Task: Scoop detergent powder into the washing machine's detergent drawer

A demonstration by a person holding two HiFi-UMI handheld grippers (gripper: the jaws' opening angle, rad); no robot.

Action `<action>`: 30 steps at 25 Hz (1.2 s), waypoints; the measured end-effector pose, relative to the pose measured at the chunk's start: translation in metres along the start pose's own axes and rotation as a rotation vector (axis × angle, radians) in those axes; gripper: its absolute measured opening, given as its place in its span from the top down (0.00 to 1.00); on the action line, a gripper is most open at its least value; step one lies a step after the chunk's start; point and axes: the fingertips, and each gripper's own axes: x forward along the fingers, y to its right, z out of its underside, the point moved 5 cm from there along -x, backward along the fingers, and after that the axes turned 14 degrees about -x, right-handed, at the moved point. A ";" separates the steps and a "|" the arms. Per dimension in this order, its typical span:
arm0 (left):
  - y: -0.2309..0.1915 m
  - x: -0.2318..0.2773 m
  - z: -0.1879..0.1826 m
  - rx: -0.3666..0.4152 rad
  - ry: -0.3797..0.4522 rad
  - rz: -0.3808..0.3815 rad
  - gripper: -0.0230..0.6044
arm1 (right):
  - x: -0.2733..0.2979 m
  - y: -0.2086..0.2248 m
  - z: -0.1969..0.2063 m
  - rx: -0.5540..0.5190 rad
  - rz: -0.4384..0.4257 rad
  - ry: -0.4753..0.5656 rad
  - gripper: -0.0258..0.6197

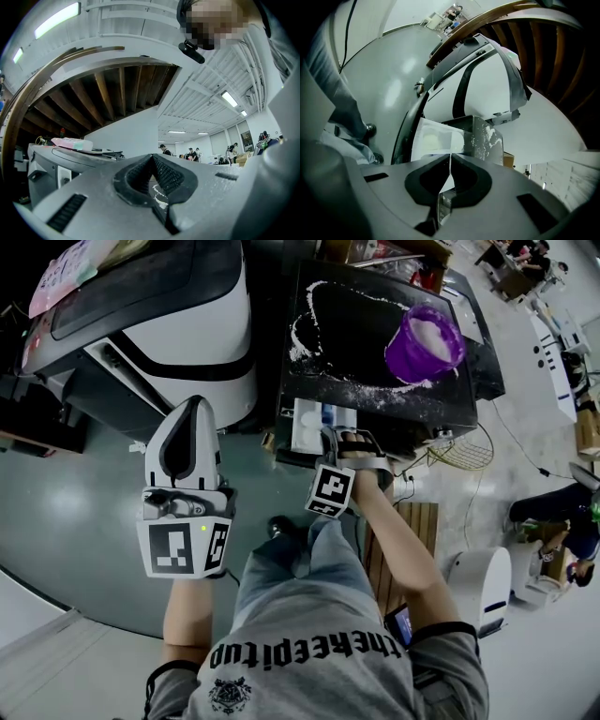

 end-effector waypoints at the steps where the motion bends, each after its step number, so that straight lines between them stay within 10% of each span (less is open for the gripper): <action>1: 0.000 0.000 0.000 0.000 0.001 0.000 0.96 | 0.000 -0.001 0.000 -0.005 -0.002 0.000 0.95; 13: 0.008 0.004 -0.002 0.011 0.007 0.007 0.96 | 0.001 -0.007 0.001 0.012 -0.033 0.023 0.95; 30: 0.057 0.000 -0.008 0.037 0.017 0.017 0.96 | -0.041 0.008 0.039 0.939 -0.241 0.335 0.95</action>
